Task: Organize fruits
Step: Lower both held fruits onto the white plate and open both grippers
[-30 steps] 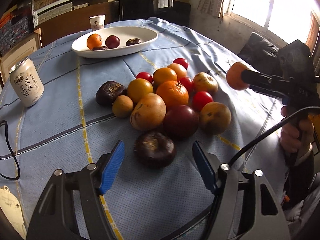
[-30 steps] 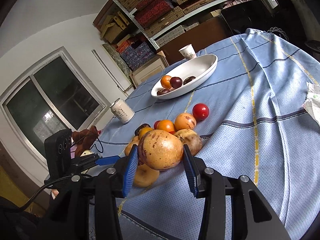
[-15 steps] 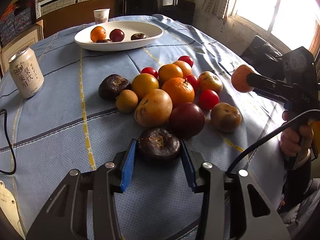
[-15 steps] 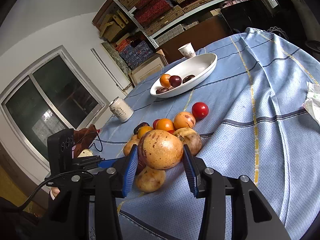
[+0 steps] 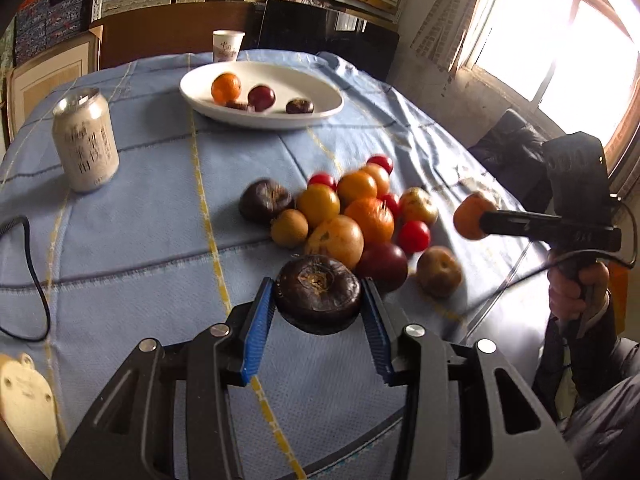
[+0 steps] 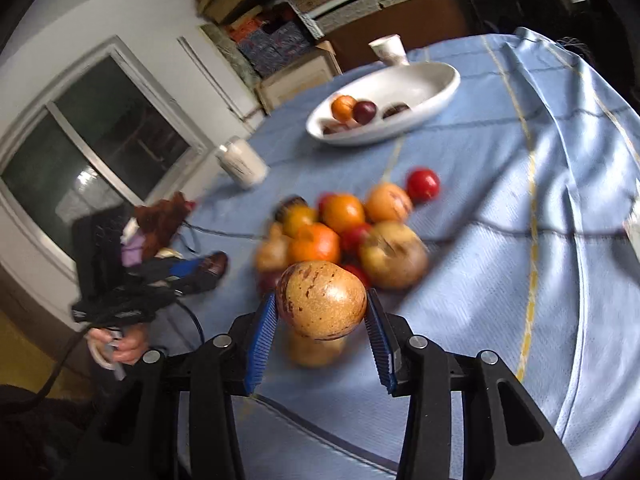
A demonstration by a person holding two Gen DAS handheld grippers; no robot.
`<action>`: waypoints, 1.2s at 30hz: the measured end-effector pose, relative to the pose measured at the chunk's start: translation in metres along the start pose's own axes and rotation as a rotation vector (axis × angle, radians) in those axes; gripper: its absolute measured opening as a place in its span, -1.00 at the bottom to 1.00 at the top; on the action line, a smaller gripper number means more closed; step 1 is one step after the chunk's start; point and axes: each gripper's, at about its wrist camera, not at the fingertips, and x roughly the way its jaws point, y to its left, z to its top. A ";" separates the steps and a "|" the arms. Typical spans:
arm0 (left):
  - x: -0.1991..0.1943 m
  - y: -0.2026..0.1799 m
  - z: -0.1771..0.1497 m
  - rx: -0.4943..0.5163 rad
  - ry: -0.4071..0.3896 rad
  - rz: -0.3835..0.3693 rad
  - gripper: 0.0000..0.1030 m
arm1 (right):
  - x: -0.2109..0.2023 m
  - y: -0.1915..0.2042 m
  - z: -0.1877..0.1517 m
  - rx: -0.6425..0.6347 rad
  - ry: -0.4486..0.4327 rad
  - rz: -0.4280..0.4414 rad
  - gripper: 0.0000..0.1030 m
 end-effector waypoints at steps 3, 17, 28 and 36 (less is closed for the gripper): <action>-0.006 0.000 0.034 0.007 -0.052 0.035 -0.17 | -0.003 0.011 0.043 -0.041 -0.115 -0.020 -0.14; 0.100 0.072 0.184 -0.178 -0.007 0.221 -0.17 | 0.131 -0.064 0.143 0.042 -0.126 -0.193 -0.14; 0.104 0.069 0.186 -0.200 -0.092 0.237 0.75 | 0.092 -0.063 0.152 0.098 -0.128 -0.011 0.21; 0.044 0.055 0.116 -0.240 -0.210 0.186 0.90 | 0.053 -0.030 0.108 -0.145 -0.138 -0.143 0.27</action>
